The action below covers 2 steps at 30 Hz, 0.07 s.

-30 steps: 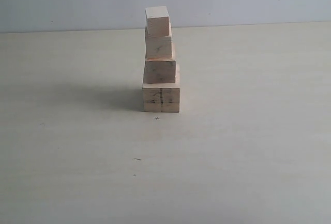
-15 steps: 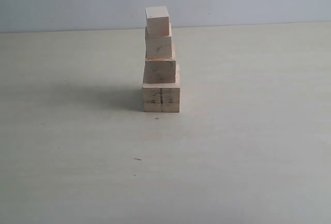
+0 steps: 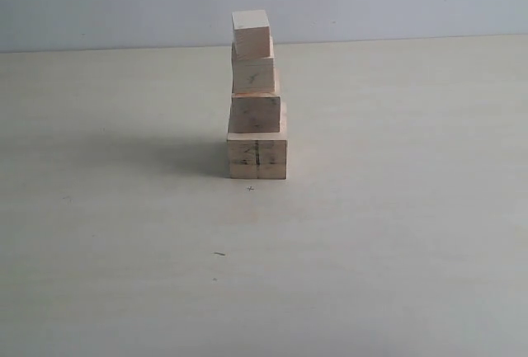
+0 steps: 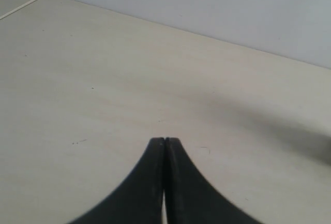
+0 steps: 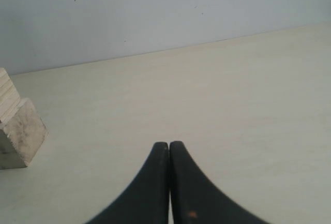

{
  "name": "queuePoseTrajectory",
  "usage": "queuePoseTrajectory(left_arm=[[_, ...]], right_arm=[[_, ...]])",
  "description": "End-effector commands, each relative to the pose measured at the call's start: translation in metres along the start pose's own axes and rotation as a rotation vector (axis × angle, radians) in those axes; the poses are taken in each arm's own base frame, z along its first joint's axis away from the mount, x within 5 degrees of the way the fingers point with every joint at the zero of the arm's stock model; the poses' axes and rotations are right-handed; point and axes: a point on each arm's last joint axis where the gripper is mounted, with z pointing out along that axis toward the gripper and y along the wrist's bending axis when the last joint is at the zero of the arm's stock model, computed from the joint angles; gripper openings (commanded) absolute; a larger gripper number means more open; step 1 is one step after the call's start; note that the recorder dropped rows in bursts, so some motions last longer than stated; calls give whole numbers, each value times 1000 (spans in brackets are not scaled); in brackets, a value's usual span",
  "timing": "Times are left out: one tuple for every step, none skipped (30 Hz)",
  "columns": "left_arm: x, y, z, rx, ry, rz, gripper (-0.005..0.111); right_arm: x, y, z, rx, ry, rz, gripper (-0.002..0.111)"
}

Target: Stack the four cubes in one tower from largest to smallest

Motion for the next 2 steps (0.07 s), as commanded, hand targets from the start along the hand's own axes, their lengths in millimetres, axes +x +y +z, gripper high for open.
queuePoseTrajectory(left_arm=[[-1,0,-1,7,-10,0,0],[-1,0,-1,7,-10,0,0]], right_arm=[[0,0,0,4,-12,-8,0],[0,0,0,4,-12,-8,0]])
